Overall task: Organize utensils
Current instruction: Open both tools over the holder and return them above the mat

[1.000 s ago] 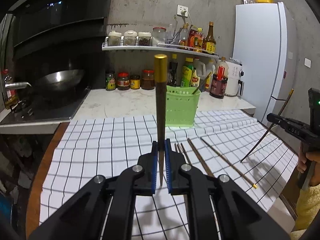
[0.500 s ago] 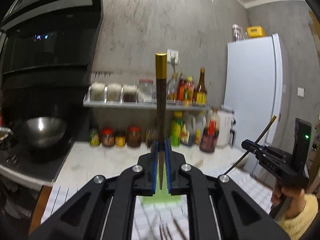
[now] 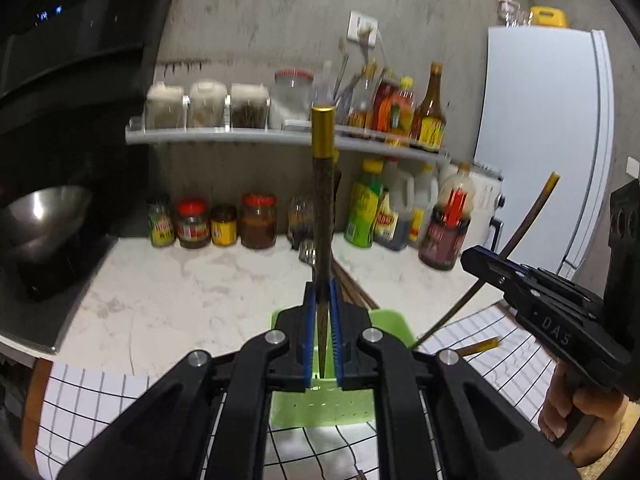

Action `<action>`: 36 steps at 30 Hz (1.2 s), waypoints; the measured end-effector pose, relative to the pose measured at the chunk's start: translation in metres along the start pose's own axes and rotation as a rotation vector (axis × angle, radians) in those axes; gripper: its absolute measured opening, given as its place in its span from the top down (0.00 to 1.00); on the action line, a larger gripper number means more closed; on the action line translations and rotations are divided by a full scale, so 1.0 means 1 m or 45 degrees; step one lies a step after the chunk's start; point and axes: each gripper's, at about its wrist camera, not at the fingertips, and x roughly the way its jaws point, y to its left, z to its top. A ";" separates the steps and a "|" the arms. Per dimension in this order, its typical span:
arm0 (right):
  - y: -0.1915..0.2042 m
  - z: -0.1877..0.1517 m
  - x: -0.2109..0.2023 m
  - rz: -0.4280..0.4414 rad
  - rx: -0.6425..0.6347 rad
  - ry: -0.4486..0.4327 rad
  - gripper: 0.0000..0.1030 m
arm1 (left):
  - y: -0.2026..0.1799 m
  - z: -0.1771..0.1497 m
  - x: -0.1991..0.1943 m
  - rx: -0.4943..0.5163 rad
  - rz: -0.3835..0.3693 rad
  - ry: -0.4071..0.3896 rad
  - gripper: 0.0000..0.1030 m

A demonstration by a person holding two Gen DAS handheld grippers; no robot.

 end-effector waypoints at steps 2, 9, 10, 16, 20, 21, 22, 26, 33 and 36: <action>-0.001 -0.003 0.002 -0.002 0.002 0.019 0.85 | 0.002 -0.002 0.005 -0.007 0.015 0.017 0.93; -0.004 0.003 -0.052 -0.051 -0.005 -0.063 0.58 | -0.001 0.011 -0.048 -0.004 0.005 -0.095 0.60; -0.004 0.001 -0.064 -0.056 -0.005 -0.069 0.54 | -0.003 0.010 -0.059 0.010 0.014 -0.111 0.60; 0.000 -0.036 -0.122 -0.084 -0.015 -0.019 0.47 | -0.011 -0.027 -0.118 0.086 0.164 -0.045 0.53; 0.003 -0.080 -0.149 -0.025 0.017 0.090 0.47 | -0.008 -0.084 -0.136 0.118 0.221 0.115 0.49; 0.005 -0.097 -0.157 -0.029 0.021 0.116 0.47 | -0.007 -0.105 -0.139 0.128 0.222 0.168 0.49; 0.006 -0.106 -0.160 -0.056 0.023 0.140 0.47 | -0.006 -0.120 -0.141 0.133 0.224 0.200 0.49; 0.004 -0.149 -0.172 -0.049 0.093 0.250 0.46 | 0.000 -0.178 -0.150 0.106 0.210 0.324 0.49; 0.006 -0.210 -0.176 -0.135 0.102 0.531 0.48 | 0.002 -0.236 -0.153 0.006 0.166 0.518 0.49; 0.011 -0.227 -0.179 -0.124 0.101 0.592 0.48 | -0.002 -0.246 -0.156 0.010 0.150 0.556 0.49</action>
